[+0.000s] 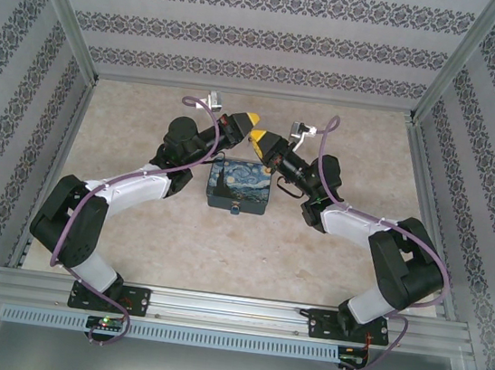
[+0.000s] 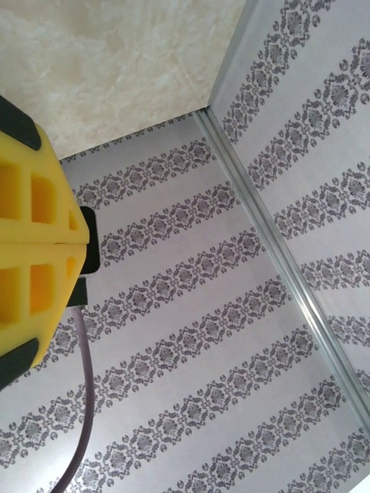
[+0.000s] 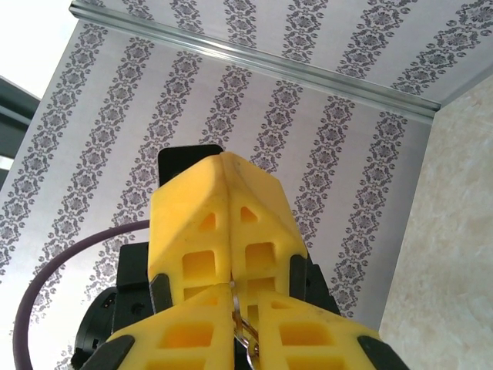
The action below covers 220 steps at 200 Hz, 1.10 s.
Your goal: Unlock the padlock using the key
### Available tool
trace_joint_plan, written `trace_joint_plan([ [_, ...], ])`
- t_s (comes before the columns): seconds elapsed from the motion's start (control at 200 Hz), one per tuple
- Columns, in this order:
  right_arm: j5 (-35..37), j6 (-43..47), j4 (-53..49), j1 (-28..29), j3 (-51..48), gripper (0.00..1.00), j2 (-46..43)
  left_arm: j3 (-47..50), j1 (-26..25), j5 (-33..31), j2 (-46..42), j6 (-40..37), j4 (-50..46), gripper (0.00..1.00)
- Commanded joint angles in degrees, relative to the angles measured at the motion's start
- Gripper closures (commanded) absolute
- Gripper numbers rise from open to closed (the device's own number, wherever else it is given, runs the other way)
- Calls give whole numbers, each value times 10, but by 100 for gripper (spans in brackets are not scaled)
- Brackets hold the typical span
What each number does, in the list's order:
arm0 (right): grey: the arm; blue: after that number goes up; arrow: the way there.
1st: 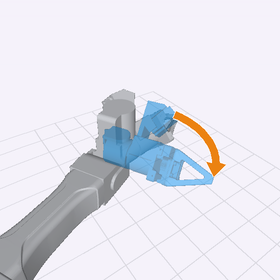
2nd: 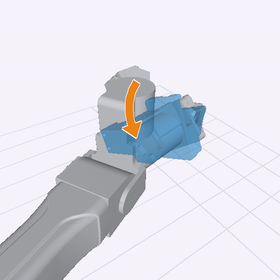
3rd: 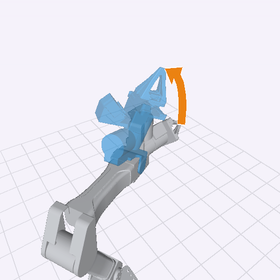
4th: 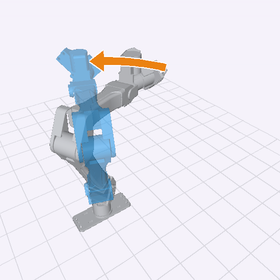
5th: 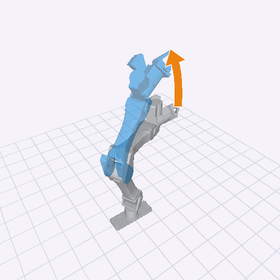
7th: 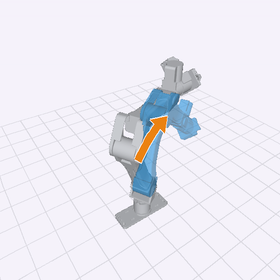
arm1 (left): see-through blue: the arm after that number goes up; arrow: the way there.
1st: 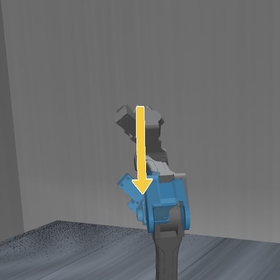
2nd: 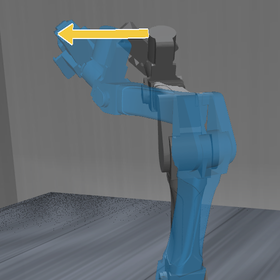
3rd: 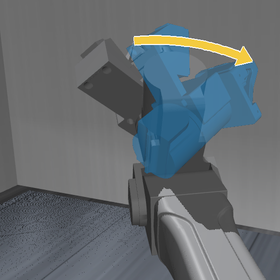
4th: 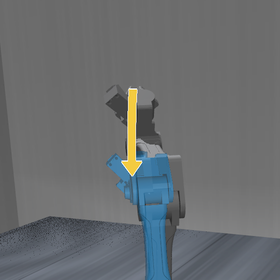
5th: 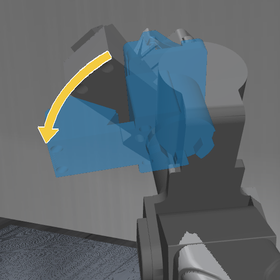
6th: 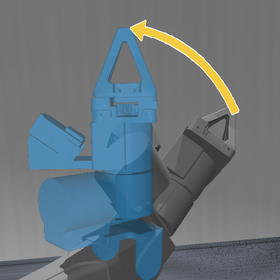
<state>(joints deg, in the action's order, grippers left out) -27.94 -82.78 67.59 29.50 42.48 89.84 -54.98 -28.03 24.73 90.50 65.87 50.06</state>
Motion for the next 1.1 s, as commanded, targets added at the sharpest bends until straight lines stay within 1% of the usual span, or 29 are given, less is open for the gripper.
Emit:
trace_joint_plan([
  [0.0,-2,2,26,2,7,100,5,4,1,3,4,4,39,100],
  [0.32,-3,10,25,-10,-38,100,-16,-10,1,-3,-3,7,8,100],
  [0.345,-4,11,25,-11,-40,100,-18,-12,1,-2,-4,7,6,95],
  [0.385,-6,13,24,-12,-43,100,-19,-14,1,-2,-5,9,3,81],
  [0.43,-8,16,21,-14,-46,100,-22,-14,0,-3,-7,9,0,57],
  [0.46,-9,17,20,-15,-48,100,-23,-14,1,-5,-10,9,-4,46],
  [0.515,-11,22,16,-16,-53,100,-27,-14,1,-8,-17,5,-13,34],
  [0.55,-13,24,14,-18,-55,100,-28,-14,1,-9,-24,2,-22,29],
  [0.605,-16,26,14,-20,-60,100,-30,-14,2,-8,-33,-5,-37,24],
  [0.699,-22,33,11,-22,-68,100,-36,-13,3,-6,-53,-16,-67,22],
  [0.849,-30,40,10,-25,-80,100,-42,-20,4,1,-80,-43,-163,21],
  [0.969,-30,39,10,-25,-80,100,-46,-8,4,-6,-86,-22,-187,21],
  [1.034,-25,34,12,-24,-79,100,-47,1,3,-8,-78,9,-186,23],
  [1.094,-22,31,13,-23,-74,100,-48,8,2,-6,-67,36,-166,25],
])
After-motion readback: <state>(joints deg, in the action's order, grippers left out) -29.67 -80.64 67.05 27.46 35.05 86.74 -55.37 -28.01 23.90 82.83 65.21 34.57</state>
